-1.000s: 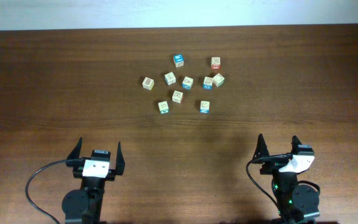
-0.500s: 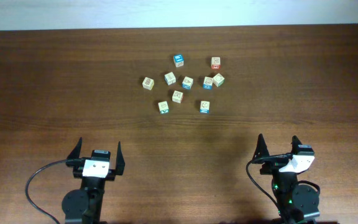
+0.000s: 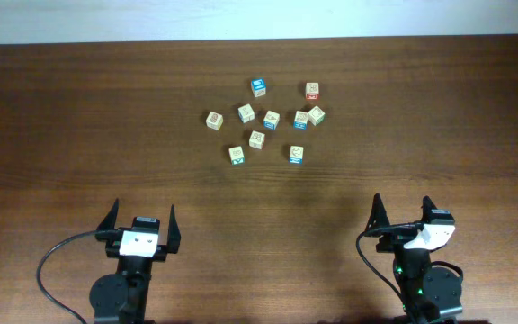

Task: Rotate 3 blocks
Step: 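Raise both arms from rest and move them toward the blocks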

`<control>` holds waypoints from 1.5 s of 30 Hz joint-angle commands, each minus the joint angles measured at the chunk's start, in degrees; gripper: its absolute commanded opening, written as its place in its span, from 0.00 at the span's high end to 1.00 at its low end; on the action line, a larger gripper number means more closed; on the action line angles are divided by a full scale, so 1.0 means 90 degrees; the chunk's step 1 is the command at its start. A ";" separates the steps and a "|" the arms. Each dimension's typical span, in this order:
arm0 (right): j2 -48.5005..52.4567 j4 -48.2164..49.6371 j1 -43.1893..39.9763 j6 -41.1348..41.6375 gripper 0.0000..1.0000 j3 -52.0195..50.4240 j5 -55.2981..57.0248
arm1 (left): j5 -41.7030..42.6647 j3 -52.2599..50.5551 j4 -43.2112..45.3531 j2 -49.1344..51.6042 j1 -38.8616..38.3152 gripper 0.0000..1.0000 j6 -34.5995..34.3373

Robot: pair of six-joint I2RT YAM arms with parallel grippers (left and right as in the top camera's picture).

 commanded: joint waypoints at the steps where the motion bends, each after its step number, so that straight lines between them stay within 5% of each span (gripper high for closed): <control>1: -0.0046 -0.0017 -0.0029 -0.0066 0.02 -0.0058 0.0056 | -0.0002 -0.0049 0.0002 -0.0056 0.0019 0.01 0.0075; 40: -0.0046 0.0328 -0.0029 -0.0238 0.02 0.0029 0.0010 | -0.0019 0.0044 0.0019 -0.0024 0.0022 0.01 0.0073; 45: 0.0216 -0.0180 -0.0029 -0.0265 0.02 0.0920 -0.0041 | -0.0007 0.1399 -0.0005 0.1496 0.0019 0.01 0.0073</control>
